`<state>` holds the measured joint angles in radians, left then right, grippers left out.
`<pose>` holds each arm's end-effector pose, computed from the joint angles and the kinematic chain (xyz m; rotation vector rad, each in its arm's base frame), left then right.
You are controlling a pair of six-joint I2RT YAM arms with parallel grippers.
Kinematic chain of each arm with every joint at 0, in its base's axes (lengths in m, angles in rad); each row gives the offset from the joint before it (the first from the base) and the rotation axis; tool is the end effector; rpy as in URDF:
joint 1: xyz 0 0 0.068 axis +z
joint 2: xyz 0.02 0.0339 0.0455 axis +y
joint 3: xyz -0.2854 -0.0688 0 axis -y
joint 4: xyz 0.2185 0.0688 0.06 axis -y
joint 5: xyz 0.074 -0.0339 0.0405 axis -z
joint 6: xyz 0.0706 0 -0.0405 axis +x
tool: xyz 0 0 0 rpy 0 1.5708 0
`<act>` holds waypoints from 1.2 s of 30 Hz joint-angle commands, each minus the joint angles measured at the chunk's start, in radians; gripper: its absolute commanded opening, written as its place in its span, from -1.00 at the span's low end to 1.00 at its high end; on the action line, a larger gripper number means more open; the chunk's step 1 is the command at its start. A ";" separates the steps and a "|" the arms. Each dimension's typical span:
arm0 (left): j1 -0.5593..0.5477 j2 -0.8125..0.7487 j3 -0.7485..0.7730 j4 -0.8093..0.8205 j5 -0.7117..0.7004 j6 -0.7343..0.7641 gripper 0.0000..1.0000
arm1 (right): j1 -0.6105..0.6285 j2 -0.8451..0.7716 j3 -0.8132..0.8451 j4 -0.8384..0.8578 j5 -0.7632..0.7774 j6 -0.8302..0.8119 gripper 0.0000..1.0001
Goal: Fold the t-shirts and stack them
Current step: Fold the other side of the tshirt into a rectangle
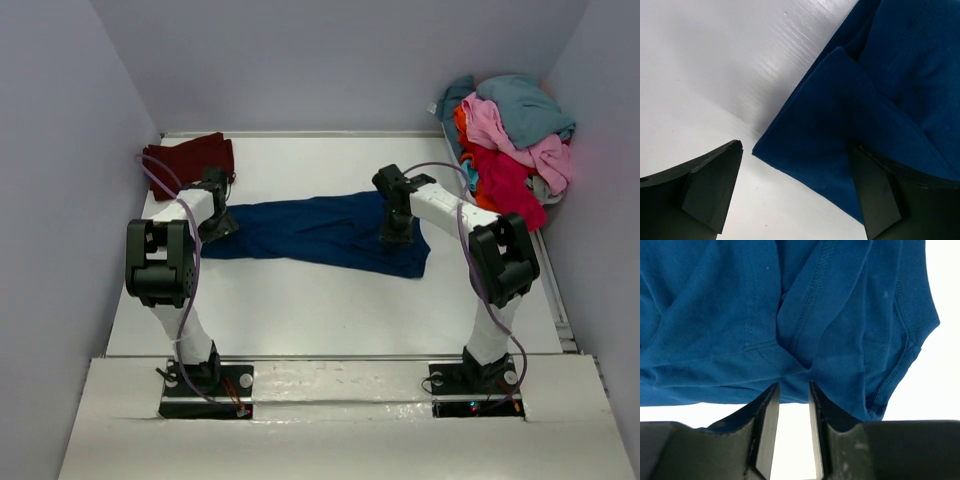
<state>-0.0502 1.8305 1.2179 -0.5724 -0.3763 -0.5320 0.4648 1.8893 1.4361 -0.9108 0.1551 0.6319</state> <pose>0.3600 0.0079 0.1834 -0.7275 2.5483 0.3346 0.3281 0.1523 0.2021 0.2639 2.8726 -0.0353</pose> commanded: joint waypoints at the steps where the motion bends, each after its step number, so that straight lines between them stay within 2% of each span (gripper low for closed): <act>1: 0.001 -0.007 0.028 0.005 -0.009 0.010 0.98 | -0.006 -0.015 0.026 0.035 0.052 -0.012 -0.21; 4: 0.001 -0.010 0.025 0.008 -0.010 0.017 0.98 | -0.006 -0.001 0.049 0.036 0.077 -0.023 -0.07; 12: 0.001 -0.022 0.012 0.009 -0.007 0.017 0.98 | -0.015 0.053 0.090 0.056 0.054 -0.049 -0.07; 20: 0.001 -0.023 0.008 0.009 -0.010 0.017 0.98 | -0.015 0.057 0.080 0.075 0.029 -0.047 -0.23; 24: 0.001 -0.025 0.005 0.009 -0.013 0.018 0.98 | -0.015 0.054 0.079 0.079 0.020 -0.049 -0.48; 29: 0.001 -0.028 0.000 0.009 -0.013 0.018 0.98 | -0.015 0.059 0.089 0.081 0.003 -0.052 -0.64; 36: 0.001 -0.033 -0.009 0.011 -0.016 0.018 0.98 | -0.015 0.057 0.089 0.082 0.003 -0.057 -0.64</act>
<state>-0.0502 1.8305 1.2179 -0.5655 -0.3737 -0.5236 0.4576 1.9446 1.4864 -0.8547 0.1600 0.5865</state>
